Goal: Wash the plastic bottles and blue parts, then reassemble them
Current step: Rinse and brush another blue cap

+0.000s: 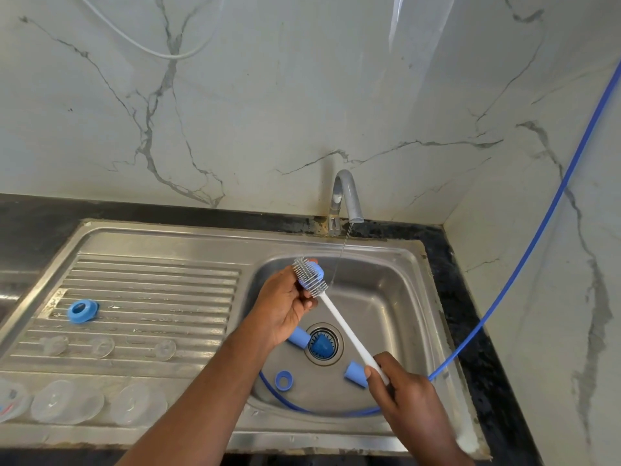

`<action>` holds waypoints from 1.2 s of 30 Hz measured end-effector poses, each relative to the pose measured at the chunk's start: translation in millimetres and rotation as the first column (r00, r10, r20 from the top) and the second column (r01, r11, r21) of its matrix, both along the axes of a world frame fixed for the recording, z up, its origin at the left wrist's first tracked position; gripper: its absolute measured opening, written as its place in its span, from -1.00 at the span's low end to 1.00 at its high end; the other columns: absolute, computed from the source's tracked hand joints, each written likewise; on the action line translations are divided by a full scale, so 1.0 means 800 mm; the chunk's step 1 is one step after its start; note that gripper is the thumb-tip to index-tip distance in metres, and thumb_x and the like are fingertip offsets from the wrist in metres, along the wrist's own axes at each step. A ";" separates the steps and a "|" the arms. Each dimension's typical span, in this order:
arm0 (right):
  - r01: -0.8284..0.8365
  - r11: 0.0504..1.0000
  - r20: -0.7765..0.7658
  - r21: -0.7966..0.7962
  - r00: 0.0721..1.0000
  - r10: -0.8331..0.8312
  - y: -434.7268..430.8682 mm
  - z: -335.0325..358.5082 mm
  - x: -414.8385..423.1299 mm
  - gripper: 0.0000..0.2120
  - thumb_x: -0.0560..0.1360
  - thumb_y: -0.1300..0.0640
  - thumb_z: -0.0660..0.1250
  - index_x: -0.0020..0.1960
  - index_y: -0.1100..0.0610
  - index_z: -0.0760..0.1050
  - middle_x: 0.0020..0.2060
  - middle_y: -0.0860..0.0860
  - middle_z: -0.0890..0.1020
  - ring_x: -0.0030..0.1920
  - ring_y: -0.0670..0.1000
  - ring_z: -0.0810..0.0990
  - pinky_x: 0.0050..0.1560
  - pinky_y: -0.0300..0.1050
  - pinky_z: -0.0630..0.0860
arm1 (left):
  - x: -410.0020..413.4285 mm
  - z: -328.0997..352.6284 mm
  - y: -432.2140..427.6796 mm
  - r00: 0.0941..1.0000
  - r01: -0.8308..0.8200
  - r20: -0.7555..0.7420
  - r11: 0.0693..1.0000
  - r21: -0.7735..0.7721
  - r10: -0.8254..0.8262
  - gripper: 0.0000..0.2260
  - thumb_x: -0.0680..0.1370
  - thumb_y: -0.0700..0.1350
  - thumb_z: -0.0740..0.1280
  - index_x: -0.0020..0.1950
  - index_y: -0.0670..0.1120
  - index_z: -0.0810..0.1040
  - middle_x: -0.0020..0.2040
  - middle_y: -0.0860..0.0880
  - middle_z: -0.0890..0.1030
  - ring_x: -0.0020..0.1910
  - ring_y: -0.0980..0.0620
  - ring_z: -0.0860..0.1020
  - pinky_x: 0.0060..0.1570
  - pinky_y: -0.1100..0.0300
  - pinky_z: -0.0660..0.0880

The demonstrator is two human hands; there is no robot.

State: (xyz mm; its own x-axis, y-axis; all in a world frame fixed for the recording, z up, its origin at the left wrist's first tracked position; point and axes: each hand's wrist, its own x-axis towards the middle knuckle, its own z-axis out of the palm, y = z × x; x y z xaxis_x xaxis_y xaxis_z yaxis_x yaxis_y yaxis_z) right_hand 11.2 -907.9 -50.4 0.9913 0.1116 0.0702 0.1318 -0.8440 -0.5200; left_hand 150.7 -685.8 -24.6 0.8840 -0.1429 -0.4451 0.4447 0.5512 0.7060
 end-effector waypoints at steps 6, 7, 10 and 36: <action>-0.043 0.996 0.030 0.072 0.999 0.041 -0.002 -0.003 -0.003 -0.86 0.59 -0.26 0.15 -0.07 -0.24 0.35 -0.50 -0.12 0.33 -0.53 -0.09 0.32 -0.48 -0.21 0.28 | 0.003 0.007 0.006 1.000 -0.014 -0.006 0.998 -0.063 0.014 -0.79 0.68 -0.19 0.20 0.16 -0.27 0.58 -0.26 -0.09 0.60 -0.36 0.08 0.51 -0.44 0.27 0.42; -0.047 0.997 0.028 0.066 0.999 0.045 -0.004 -0.004 -0.001 -0.91 0.60 -0.20 0.20 -0.08 -0.30 0.34 -0.50 -0.10 0.33 -0.53 -0.08 0.32 -0.48 -0.23 0.27 | 0.004 0.006 0.008 1.000 -0.006 0.001 0.997 -0.082 0.006 -0.79 0.68 -0.20 0.19 0.15 -0.28 0.57 -0.24 -0.11 0.59 -0.37 0.08 0.49 -0.47 0.27 0.40; -0.023 0.998 0.042 0.066 0.999 0.020 -0.009 -0.003 0.004 -0.78 0.59 -0.10 0.25 -0.10 -0.45 0.34 -0.49 0.01 0.36 -0.52 -0.02 0.34 -0.47 -0.20 0.28 | 0.004 0.003 0.007 0.999 0.040 0.036 0.990 -0.138 -0.035 -0.81 0.69 -0.18 0.14 0.05 -0.24 0.51 -0.19 -0.14 0.51 -0.40 0.10 0.38 -0.50 0.28 0.31; -0.028 1.000 0.014 0.013 1.000 0.028 -0.029 -0.006 -0.003 -0.85 0.61 -0.20 0.16 -0.06 -0.17 0.36 -0.51 -0.09 0.32 -0.51 -0.04 0.34 -0.49 -0.26 0.22 | -0.019 0.001 0.024 0.993 0.055 0.109 0.994 -0.092 -0.045 -0.75 0.57 -0.33 0.28 0.22 -0.22 0.60 0.06 -0.15 0.68 -0.04 0.04 0.63 -0.21 0.31 0.54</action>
